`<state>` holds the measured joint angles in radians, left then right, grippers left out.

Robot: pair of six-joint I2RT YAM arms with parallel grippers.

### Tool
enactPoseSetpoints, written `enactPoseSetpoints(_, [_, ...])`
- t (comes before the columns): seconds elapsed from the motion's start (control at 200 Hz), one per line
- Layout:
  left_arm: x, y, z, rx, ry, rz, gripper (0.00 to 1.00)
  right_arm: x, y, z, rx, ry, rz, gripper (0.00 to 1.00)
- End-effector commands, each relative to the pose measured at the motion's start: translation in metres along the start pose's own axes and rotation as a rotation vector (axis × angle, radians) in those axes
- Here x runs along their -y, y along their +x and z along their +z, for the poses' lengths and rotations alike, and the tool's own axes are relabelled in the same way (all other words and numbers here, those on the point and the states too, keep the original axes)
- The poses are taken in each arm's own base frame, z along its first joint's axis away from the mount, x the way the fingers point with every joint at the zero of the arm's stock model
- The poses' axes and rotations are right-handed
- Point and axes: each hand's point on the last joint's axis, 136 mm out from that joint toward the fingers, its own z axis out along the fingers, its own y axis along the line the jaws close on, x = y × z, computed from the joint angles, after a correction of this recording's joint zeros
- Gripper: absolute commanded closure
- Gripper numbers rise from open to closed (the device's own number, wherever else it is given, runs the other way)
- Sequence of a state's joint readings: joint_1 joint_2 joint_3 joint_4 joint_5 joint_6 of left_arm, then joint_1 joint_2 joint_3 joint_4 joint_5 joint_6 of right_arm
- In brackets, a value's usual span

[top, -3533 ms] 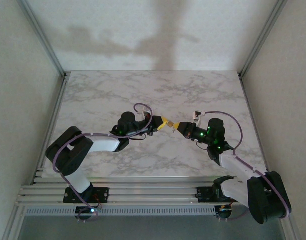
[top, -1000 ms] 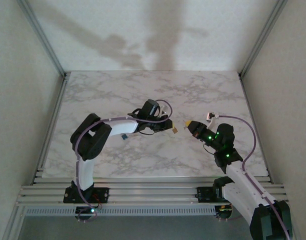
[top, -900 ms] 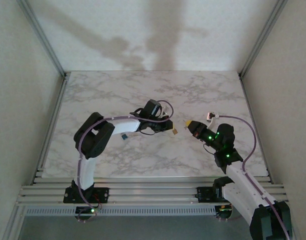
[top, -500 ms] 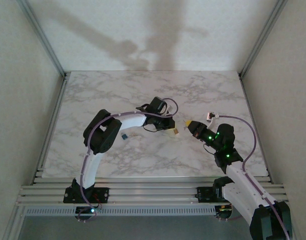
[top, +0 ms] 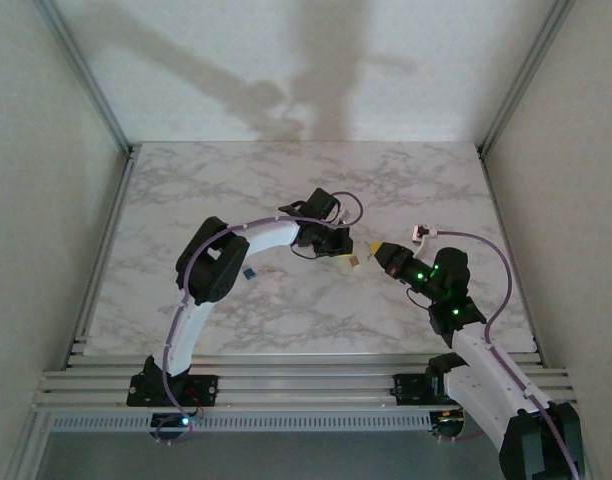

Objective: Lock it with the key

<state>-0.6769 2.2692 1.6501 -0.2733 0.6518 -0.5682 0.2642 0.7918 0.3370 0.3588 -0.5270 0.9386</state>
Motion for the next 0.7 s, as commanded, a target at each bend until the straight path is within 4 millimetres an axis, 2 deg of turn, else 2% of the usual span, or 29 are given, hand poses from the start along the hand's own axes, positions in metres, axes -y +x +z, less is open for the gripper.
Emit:
enactPoseSetpoints(0.0, [-0.0248, 0.0033, 0.0048, -0.023, -0.096, 0.0, 0.9, -0.0029, -0.0007, -0.0006, 0.004, -0.029, -0.005, 1.0])
enactPoseSetpoints(0.125, [-0.0284, 0.0034, 0.0051, -0.03, -0.11, 0.005, 0.84, -0.0029, -0.0009, -0.0003, 0.004, -0.03, -0.003, 1.0])
enactPoseSetpoints(0.546, [-0.0325, -0.0006, 0.0054, -0.028, -0.137, 0.014, 0.8, -0.0027, 0.0001, 0.0004, -0.002, -0.035, 0.0, 1.0])
enactPoseSetpoints(0.696, [-0.0344, -0.0021, 0.0046, -0.026, -0.147, 0.013, 0.75, -0.0026, 0.0008, 0.0009, -0.006, -0.036, 0.001, 1.0])
